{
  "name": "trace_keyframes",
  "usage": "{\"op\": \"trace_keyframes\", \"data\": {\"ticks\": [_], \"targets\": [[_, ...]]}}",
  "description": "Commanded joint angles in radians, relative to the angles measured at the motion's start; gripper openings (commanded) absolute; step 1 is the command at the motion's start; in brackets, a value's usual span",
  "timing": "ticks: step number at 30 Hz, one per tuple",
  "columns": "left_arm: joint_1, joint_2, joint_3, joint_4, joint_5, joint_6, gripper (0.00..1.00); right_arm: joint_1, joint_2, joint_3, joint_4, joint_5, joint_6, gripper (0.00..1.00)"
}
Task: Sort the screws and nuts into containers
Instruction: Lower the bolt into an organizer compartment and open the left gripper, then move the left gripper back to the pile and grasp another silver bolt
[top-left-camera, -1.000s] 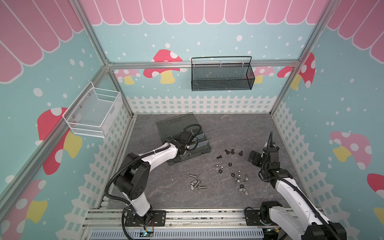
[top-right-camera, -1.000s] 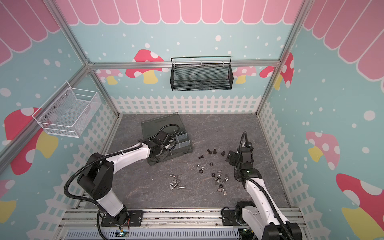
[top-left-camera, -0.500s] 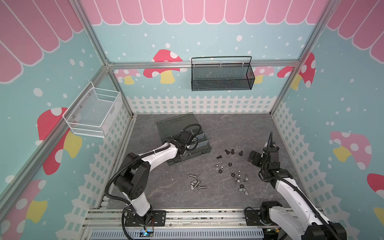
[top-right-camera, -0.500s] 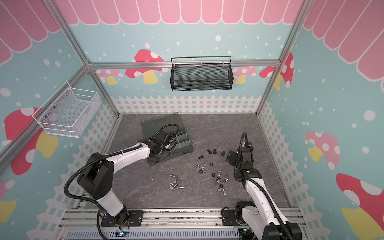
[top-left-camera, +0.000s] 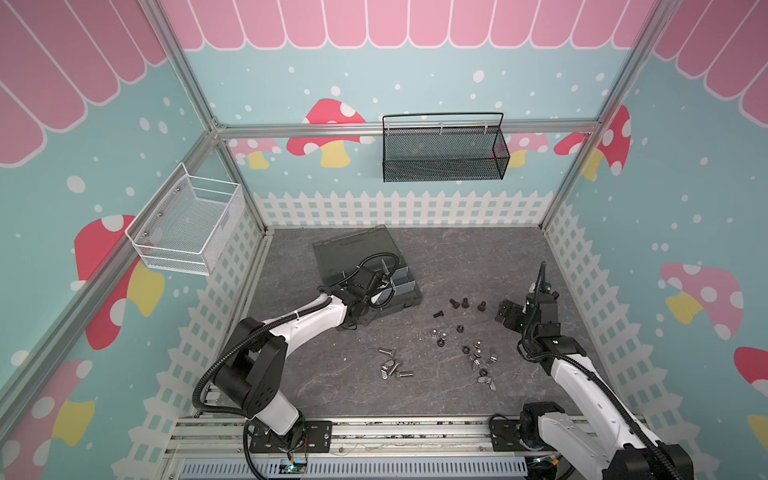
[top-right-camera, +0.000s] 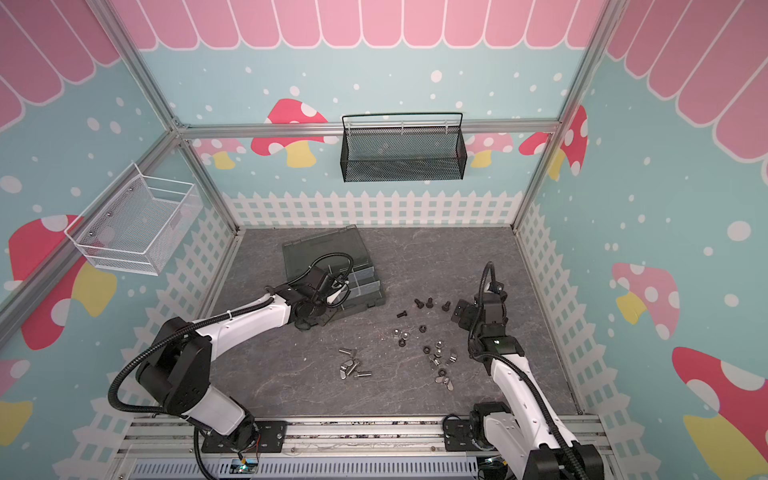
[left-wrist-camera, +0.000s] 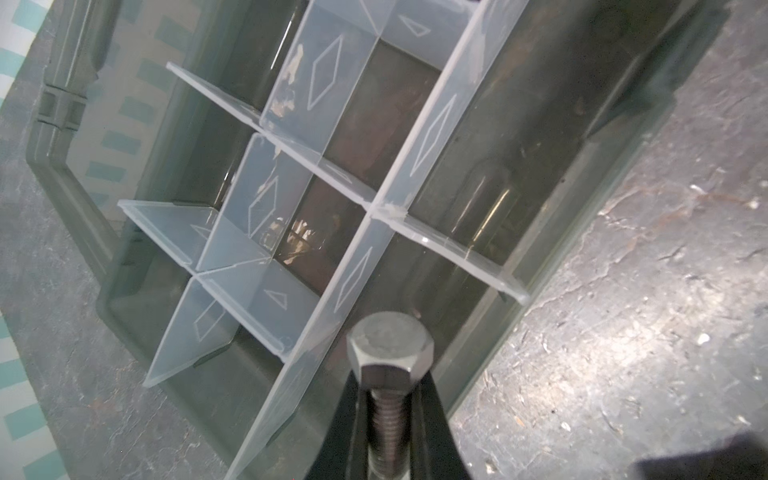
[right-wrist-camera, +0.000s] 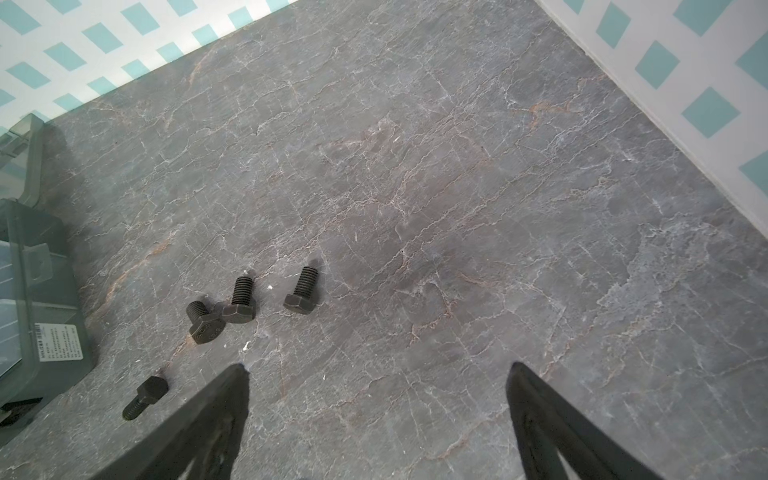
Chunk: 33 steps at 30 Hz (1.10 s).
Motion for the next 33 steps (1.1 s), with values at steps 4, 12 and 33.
{"op": "trace_keyframes", "data": {"ticks": [4,12,33], "targets": [[-0.004,0.033,0.000,0.020,0.028,0.040,0.19,0.005,0.017,0.047,-0.034,-0.005,0.008,0.98],[-0.004,0.034,0.008,0.018,-0.009,0.039,0.38,0.005,0.035,0.058,-0.082,-0.019,0.019,0.98],[-0.091,-0.248,-0.020,0.045,-0.101,-0.179,0.99,0.019,0.074,0.104,-0.225,-0.049,-0.007,0.98]]}}
